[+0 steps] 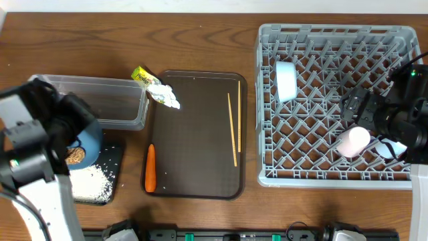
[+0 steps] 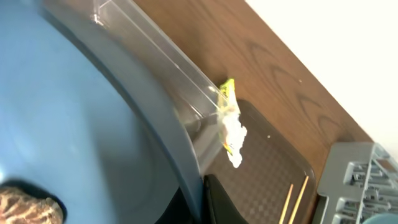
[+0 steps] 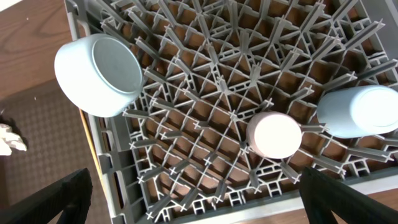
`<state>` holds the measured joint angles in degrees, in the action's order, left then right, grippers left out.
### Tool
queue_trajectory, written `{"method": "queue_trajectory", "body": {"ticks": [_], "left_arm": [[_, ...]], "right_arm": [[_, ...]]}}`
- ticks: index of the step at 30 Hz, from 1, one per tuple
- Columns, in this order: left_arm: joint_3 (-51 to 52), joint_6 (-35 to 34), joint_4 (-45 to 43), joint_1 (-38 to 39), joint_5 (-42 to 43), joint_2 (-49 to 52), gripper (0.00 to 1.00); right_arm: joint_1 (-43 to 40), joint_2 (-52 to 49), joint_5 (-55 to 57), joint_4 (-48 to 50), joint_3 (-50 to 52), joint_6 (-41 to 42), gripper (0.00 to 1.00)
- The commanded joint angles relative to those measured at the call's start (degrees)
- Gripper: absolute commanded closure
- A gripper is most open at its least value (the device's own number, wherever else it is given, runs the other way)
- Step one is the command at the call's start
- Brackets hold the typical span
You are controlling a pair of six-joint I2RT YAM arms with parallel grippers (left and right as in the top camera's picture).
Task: Sort waste into correct bins and load items into the dishwasher rack
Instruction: 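Carry the blue plate left over the black tray, then tilt the plate to drop the brown food onto the black tray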
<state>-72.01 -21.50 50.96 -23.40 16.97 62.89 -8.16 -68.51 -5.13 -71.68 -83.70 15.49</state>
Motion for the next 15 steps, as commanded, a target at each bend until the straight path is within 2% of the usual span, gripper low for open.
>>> {"method": "queue_trajectory", "body": {"ticks": [1,3,10,15], "left_arm": [[1.51,8.83,-2.12,-6.23,15.43,2.71,0.94],[2.97,11.63,-4.00,-10.40,24.48,2.89,0.94],[9.53,18.69,-9.14,-23.63,41.09,1.40,0.94],[16.22,30.40,-10.05,-31.76,59.19,1.29,0.94]], "right_arm": [[0.31,-0.02,0.20,0.11,-0.07,0.35,0.01],[0.31,-0.02,0.17,0.04,-0.07,0.35,0.01],[0.31,-0.02,0.20,-0.02,-0.07,0.35,0.01],[0.31,-0.02,0.20,0.85,-0.07,0.35,0.01]]}}
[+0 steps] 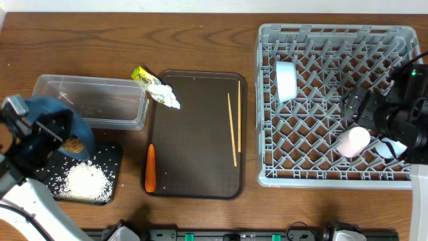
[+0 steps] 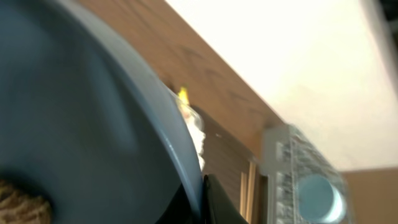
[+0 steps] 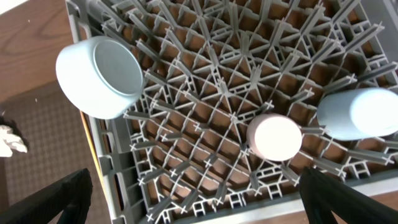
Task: Sort waste into correct bins and load items into the dishwasher rack
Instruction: 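Tilt the plate to drop the brown food onto the black tray, then raise the emptied blue plate with the left gripper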
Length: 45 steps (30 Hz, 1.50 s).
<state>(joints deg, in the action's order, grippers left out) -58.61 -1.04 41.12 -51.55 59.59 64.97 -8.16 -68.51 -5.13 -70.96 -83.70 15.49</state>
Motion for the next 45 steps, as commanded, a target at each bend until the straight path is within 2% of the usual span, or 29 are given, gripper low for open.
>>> {"method": "queue_trajectory", "body": {"ticks": [1,4,9,16,25,29,31,34,36,40,43,45], "left_arm": [[4.04,11.02,-0.20,-5.42,19.10,-0.79,0.94],[8.07,14.64,-0.11,-12.17,25.51,-0.76,0.94],[11.15,16.57,-0.09,-19.58,30.49,-0.68,0.94],[11.13,19.50,-0.55,-20.13,30.51,-0.83,0.94],[11.10,19.61,-1.25,-18.53,30.47,-1.07,0.94],[10.10,19.28,-3.89,-11.34,30.47,-1.33,0.94],[8.76,16.48,-7.91,-6.58,30.45,-1.44,0.94],[7.15,8.11,-20.24,1.53,30.42,-1.46,0.94],[7.04,-0.83,-32.92,8.15,29.90,-1.38,0.94],[7.04,-19.63,-55.58,24.17,16.76,-0.48,0.94],[7.04,-24.61,-70.90,37.81,5.97,1.51,0.94],[7.04,-26.16,-77.79,46.71,-2.36,3.98,0.94]], "right_arm": [[0.31,-0.02,0.20,0.11,-0.07,0.35,0.01],[0.31,-0.02,0.20,0.09,-0.07,0.35,0.01],[0.31,-0.02,0.17,0.52,-0.07,0.37,0.01],[0.31,-0.02,0.15,0.68,-0.07,0.39,0.01],[0.31,-0.02,0.17,1.11,-0.07,0.37,0.01],[0.31,-0.02,0.17,2.03,-0.07,0.37,0.01],[0.31,-0.02,0.15,2.51,-0.07,0.39,0.01],[0.31,-0.02,0.15,2.60,-0.07,0.37,0.01],[0.31,-0.02,0.17,2.60,-0.07,0.68,0.01],[0.31,-0.02,0.17,2.84,-0.07,2.93,0.01],[0.31,-0.02,0.17,2.73,-0.07,2.95,0.01],[0.31,-0.02,0.20,2.58,-0.07,2.95,0.01]]}}
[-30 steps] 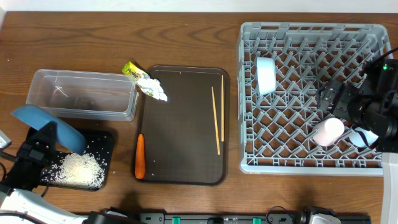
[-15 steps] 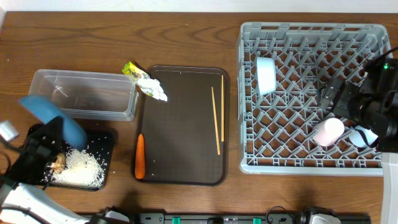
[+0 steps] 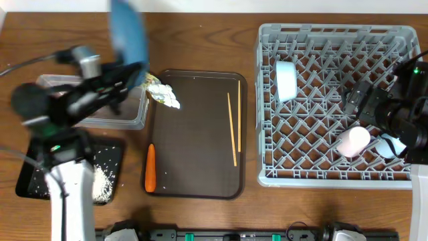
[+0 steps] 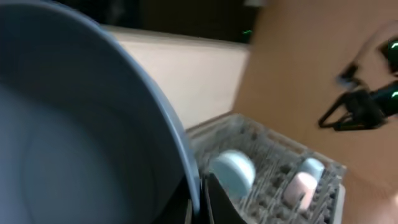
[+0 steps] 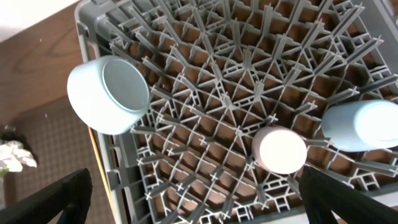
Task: Sort waste into correct bins and load items into the dishwasher rack
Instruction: 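Raise the emptied blue plate with the left gripper, then carry the blue plate right and lower it into the rack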
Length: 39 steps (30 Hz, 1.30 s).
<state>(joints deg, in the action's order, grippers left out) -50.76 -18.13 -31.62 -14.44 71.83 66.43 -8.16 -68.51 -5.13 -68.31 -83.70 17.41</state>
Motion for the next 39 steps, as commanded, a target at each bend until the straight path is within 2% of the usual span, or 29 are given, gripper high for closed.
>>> {"method": "queue_trajectory", "body": {"ticks": [1,4,9,11,19,25,33,39], "left_arm": [[-0.81,-9.70,-6.91,12.57,-17.44,3.67,0.94],[-0.81,-14.25,-14.99,22.01,-24.63,9.14,0.94],[-1.20,-20.94,-38.47,34.03,-26.14,20.65,0.94],[-2.01,-23.06,-43.19,36.85,-27.21,24.04,0.94],[-3.04,-23.32,-44.94,45.48,-34.71,27.91,0.94],[-3.21,-22.40,-46.05,49.81,-35.69,27.91,0.93],[-3.21,-22.45,-40.41,56.59,-45.97,27.91,0.93],[-3.21,-22.40,-42.40,59.17,-47.06,27.91,0.94]], "right_arm": [[0.31,-0.02,0.20,-0.04,-0.07,1.09,0.01],[0.20,-0.02,0.24,-0.02,-0.07,2.84,0.01],[-0.02,-0.02,0.61,-0.09,-0.07,3.80,0.01],[-0.76,-0.02,0.63,-0.55,-0.07,3.78,0.01],[-4.72,-0.02,0.61,-1.14,-0.07,4.90,0.01],[-5.95,-0.02,0.61,-2.25,-0.07,4.85,0.01],[-7.52,-0.02,0.61,-2.86,-0.07,4.87,0.01],[-9.09,-0.02,0.61,-3.72,-0.07,4.85,0.01]]}}
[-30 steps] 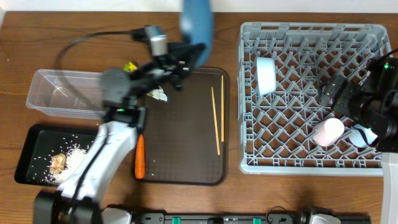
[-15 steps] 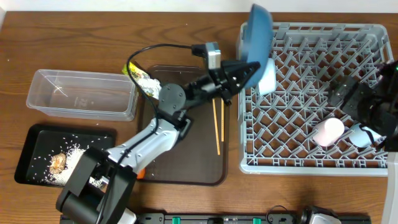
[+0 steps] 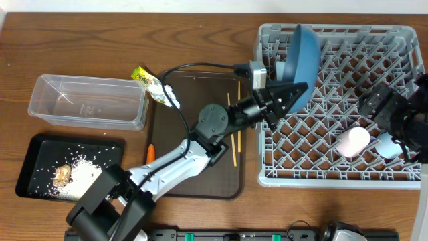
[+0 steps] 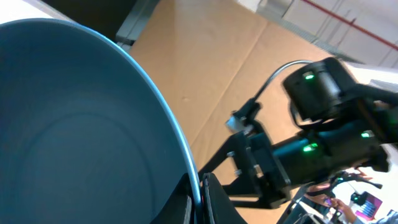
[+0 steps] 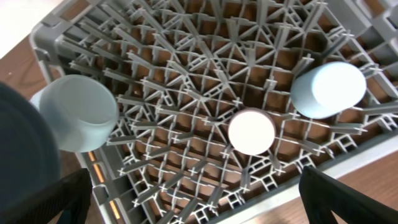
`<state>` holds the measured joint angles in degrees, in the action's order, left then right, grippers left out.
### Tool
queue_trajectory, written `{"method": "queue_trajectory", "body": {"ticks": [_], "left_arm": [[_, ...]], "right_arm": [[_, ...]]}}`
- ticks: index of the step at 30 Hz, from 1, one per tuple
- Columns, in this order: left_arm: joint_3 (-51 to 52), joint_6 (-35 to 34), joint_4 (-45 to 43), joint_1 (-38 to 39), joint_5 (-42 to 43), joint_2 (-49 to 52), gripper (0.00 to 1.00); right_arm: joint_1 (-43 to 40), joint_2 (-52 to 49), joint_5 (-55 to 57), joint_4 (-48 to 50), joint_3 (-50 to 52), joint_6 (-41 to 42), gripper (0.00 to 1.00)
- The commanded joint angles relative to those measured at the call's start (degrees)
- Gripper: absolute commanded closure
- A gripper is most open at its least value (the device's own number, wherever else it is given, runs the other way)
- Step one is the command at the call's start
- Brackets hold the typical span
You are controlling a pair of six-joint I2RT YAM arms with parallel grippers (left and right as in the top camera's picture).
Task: Sort waste into correct bins and load items into the dishwasher rack
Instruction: 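Carry the blue plate right and lower it into the rack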
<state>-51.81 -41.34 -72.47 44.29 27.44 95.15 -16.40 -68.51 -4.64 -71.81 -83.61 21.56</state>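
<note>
A dark blue bowl (image 3: 302, 59) stands on edge over the left end of the grey dishwasher rack (image 3: 334, 175), its hollow filling the left wrist view (image 4: 81, 124). My left gripper (image 3: 291, 88) is shut on its rim, pinching it (image 4: 199, 190). My right gripper (image 5: 199, 211) hangs open over the rack's right side (image 3: 396, 119). In the rack sit a pink cup (image 5: 251, 132), a light blue cup (image 5: 328, 89) and a pale blue bowl (image 5: 78, 121). The dark bowl's edge shows at the left of the right wrist view (image 5: 25, 155).
The brown tray (image 3: 200, 181) carries two chopsticks (image 3: 232, 124) and an orange carrot (image 3: 150, 152), partly under my left arm. A crumpled wrapper (image 3: 158, 87) lies at its far left corner. A clear bin (image 3: 87, 102) and a black tray (image 3: 27, 187) with rice and a scrap stand left.
My left gripper has moved with the blue bowl from above the clear bin at the left to over the rack's left end. The right gripper has shifted slightly right and stays open.
The left gripper first held the bowl tilted over the black tray with a brown scrap inside. Then the bowl was up by the clear bin, empty. Now the scrap lies on the rice in the black tray and the bowl is at the rack.
</note>
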Motion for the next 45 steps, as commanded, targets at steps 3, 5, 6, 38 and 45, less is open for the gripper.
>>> {"method": "queue_trajectory", "body": {"ticks": [3,5,6,38,45], "left_arm": [[-2.16,0.79,-1.25,0.52,-2.62,-0.74,0.94],[-2.16,0.74,-1.16,0.52,-2.60,-0.39,0.94],[-2.16,0.70,-1.36,0.52,-2.60,-0.11,0.94],[-3.04,-13.57,-13.38,3.32,-1.95,9.81,0.94],[-4.42,-20.90,-13.84,3.32,-4.20,13.75,0.94]], "right_arm": [[-0.94,-0.02,0.13,-0.48,-0.15,0.70,0.01],[-0.94,-0.02,0.17,-0.70,-0.15,0.70,0.01],[-0.94,-0.02,0.22,-0.76,-0.15,0.68,0.01],[-0.94,-0.02,1.64,-2.19,-0.15,0.68,0.01],[-0.94,-0.02,1.64,-2.43,-0.15,0.46,0.01]]}}
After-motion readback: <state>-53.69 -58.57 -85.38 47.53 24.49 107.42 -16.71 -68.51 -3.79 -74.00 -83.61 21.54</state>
